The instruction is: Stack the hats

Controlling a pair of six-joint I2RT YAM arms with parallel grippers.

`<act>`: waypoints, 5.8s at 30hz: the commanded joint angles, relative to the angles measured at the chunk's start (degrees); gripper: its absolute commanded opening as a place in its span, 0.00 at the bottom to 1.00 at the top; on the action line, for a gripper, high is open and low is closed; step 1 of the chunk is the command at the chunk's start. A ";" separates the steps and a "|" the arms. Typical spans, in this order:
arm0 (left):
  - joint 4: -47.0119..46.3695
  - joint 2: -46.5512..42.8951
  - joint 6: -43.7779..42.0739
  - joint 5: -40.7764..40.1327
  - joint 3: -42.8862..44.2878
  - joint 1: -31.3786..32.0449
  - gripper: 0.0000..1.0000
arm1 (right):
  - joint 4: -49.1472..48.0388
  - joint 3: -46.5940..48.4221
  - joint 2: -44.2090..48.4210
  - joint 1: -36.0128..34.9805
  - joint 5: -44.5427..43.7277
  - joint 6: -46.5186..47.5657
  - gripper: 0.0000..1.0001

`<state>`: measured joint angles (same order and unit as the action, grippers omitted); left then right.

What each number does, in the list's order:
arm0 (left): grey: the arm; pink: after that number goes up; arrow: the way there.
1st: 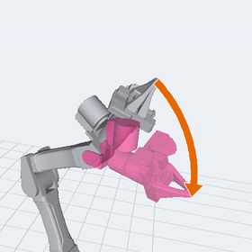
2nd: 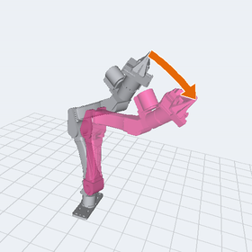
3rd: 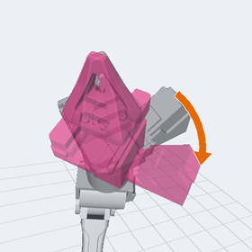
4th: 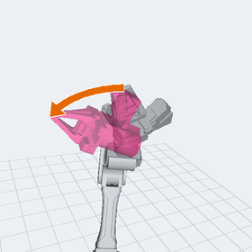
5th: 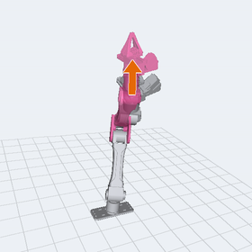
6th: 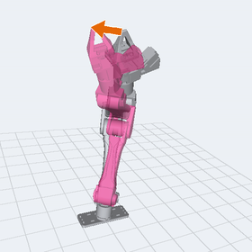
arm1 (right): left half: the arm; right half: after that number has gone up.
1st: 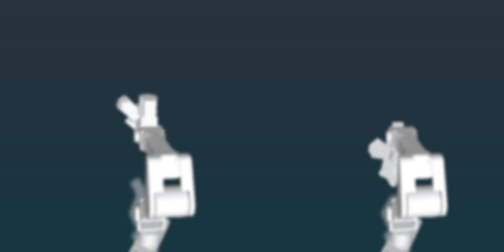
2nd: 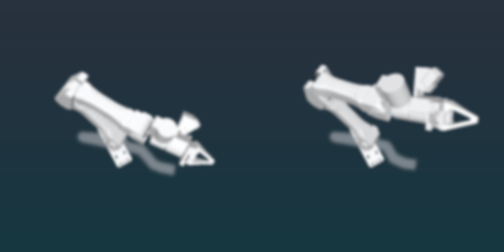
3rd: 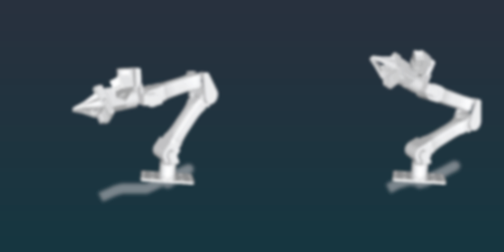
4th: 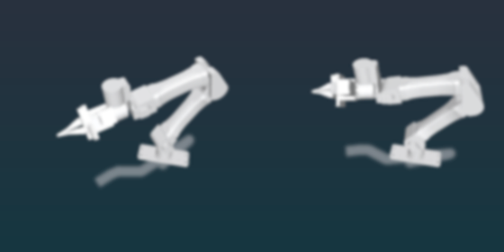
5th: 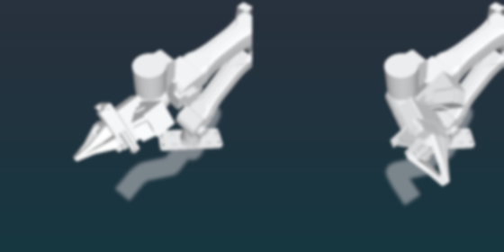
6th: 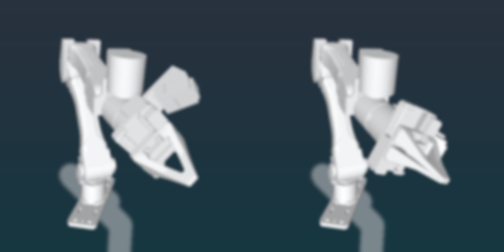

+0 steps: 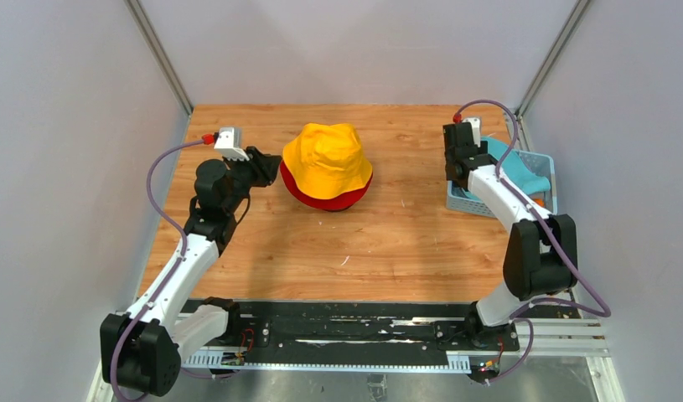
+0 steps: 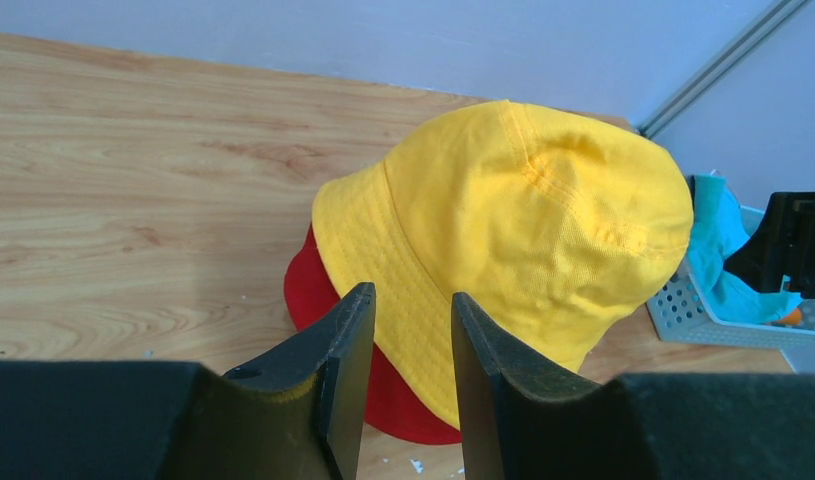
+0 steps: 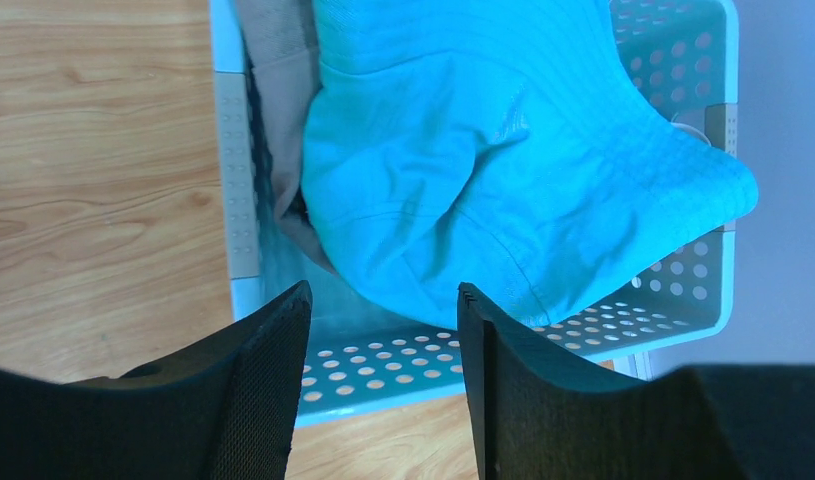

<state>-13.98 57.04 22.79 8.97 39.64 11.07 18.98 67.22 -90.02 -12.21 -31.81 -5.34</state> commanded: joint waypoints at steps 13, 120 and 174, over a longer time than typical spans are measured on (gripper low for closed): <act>-0.42 4.30 -0.95 0.21 2.56 0.53 0.39 | -6.44 -0.64 -9.10 8.43 13.80 -0.72 0.59; -64.89 24.17 25.04 40.33 12.82 11.65 0.08 | -3.18 21.05 24.05 -20.04 54.38 -0.38 0.01; -30.19 17.97 7.39 27.54 19.51 12.59 0.46 | -3.43 20.45 21.90 -20.05 52.15 3.59 0.01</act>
<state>-38.30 72.84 27.66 32.88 55.99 23.35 16.82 87.99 -69.30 -31.53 20.01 -2.48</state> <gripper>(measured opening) 0.535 0.022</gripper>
